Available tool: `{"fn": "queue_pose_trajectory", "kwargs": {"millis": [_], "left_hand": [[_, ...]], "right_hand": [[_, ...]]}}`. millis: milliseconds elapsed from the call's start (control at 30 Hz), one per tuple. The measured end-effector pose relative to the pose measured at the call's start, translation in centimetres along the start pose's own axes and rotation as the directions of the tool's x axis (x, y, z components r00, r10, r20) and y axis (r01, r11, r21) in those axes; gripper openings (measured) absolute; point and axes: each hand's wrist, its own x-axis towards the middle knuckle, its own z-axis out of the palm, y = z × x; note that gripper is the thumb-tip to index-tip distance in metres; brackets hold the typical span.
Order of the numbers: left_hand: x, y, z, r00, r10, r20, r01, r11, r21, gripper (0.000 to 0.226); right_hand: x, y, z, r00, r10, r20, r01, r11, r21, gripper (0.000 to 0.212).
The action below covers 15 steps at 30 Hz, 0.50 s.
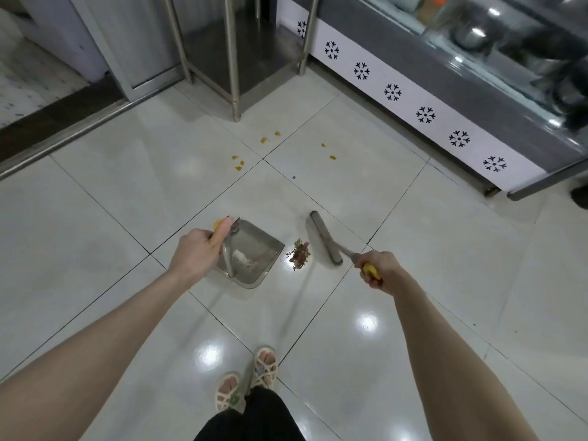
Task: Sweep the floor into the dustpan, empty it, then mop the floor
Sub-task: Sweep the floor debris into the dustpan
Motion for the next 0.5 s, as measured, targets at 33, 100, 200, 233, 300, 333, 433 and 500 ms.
{"fn": "queue_pose_trajectory", "kwargs": {"millis": [33, 100, 200, 233, 300, 333, 433, 500], "left_hand": [[0.0, -0.1, -0.2, 1.0, -0.002, -0.003, 0.002, 1.0, -0.001, 0.073], [-0.1, -0.5, -0.3, 1.0, -0.002, -0.008, 0.002, 1.0, -0.008, 0.073], [-0.4, -1.2, -0.2, 1.0, -0.012, -0.008, 0.012, 1.0, -0.026, 0.068], [-0.5, -1.4, -0.2, 1.0, -0.011, -0.008, 0.011, 1.0, -0.021, 0.066], [-0.6, -1.7, -0.1, 1.0, -0.008, -0.008, 0.008, 1.0, -0.01, 0.065], [-0.7, -1.9, 0.0, 1.0, -0.005, -0.01, 0.005, 1.0, -0.013, 0.066], [-1.0, -2.1, 0.3, 1.0, 0.002, -0.005, -0.002, 1.0, -0.01, 0.071], [-1.3, -2.1, 0.6, 1.0, 0.007, 0.007, -0.007, 1.0, -0.015, 0.073]], "right_hand": [[0.5, 0.1, 0.4, 1.0, -0.006, -0.009, 0.006, 1.0, -0.021, 0.006], [1.6, 0.4, 1.3, 1.0, -0.013, -0.02, 0.012, 0.998, -0.054, 0.01], [3.3, 1.1, 2.9, 0.999, 0.03, -0.011, -0.031, 0.997, -0.07, 0.007], [3.6, 1.5, 3.4, 0.999, 0.054, 0.007, -0.053, 0.997, -0.061, 0.007], [3.6, 2.4, 4.4, 0.994, 0.096, 0.06, -0.094, 0.995, -0.034, 0.01], [3.2, 2.9, 4.7, 0.99, 0.11, 0.092, -0.109, 0.994, -0.016, 0.011], [1.8, 3.8, 5.1, 0.977, 0.133, 0.166, -0.14, 0.99, 0.032, 0.017], [0.7, 3.8, 4.3, 0.967, 0.139, 0.211, -0.152, 0.987, 0.044, 0.016]]}}
